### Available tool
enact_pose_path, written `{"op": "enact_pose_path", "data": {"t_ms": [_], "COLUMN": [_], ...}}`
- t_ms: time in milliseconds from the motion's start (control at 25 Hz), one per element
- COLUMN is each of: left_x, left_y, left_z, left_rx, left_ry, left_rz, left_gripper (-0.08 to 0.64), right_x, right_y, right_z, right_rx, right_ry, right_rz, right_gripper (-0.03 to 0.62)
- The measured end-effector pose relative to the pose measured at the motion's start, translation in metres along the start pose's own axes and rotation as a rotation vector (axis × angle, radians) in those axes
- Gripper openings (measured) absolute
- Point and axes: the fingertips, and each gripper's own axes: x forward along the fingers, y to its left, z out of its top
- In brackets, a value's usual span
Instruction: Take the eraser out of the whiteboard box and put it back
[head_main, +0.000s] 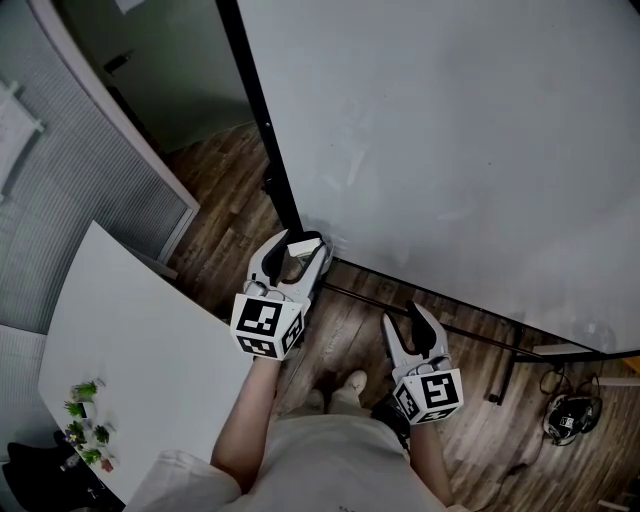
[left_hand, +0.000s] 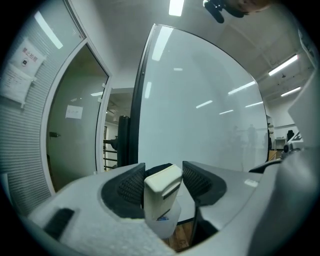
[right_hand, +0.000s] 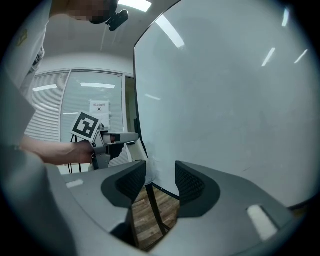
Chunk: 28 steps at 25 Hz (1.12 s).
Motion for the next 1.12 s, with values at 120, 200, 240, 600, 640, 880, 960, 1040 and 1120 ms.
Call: {"op": "enact_pose_path", "data": {"t_ms": [120,200,240,600,640,880,960,1040,1120], "left_x": [-0.008,-0.011,-0.013,-0.039,-0.043,-0.068,-0.077,-0.085,-0.092], "left_y": [0.0,-0.001,-0.002,-0.015,-0.016,-0.017,-0.016,-0.016,-0.016], "left_z": [0.011,0.017,0.021,0.066,0.072,0.096,0.098,0.098,0.096], "left_rx": [-0.017,-0.017,-0.019,-0.005,-0.003,0.01,0.011,0.007,0.003], "left_ry": [-0.038,-0.055,-0.063,-0.151,-0.163,-0.21,-0.216,-0.22,-0.219], "left_rz": [0.002,-0.001,-0.005,-0.04,-0.042,-0.041,-0.038,-0.036,-0.036], "left_gripper": [0.236,0.236,0.236,0.236,0.236,0.236,0.236,0.236,0.236], "right_x": [-0.004,-0.007,-0.008,-0.019,-0.02,-0.025,-0.026,-0.028,-0.029], "right_y": [0.004,0.007,0.008,0.021,0.023,0.031,0.035,0.039,0.043], "right_z": [0.008,0.011,0.012,0.029,0.033,0.057,0.063,0.066,0.068], "right_rx": [0.001,-0.009,-0.011,-0.026,-0.02,-0.022,-0.023,-0.025,-0.025], "right_ry": [-0.02,-0.025,-0.026,-0.071,-0.08,-0.134,-0.149,-0.16,-0.164], "right_rz": [0.002,0.005,0.003,0.0,0.002,0.008,0.008,0.013,0.017], "right_gripper": [0.181,0.181,0.181,0.181,0.181,0.181,0.181,0.181,0.181]}}
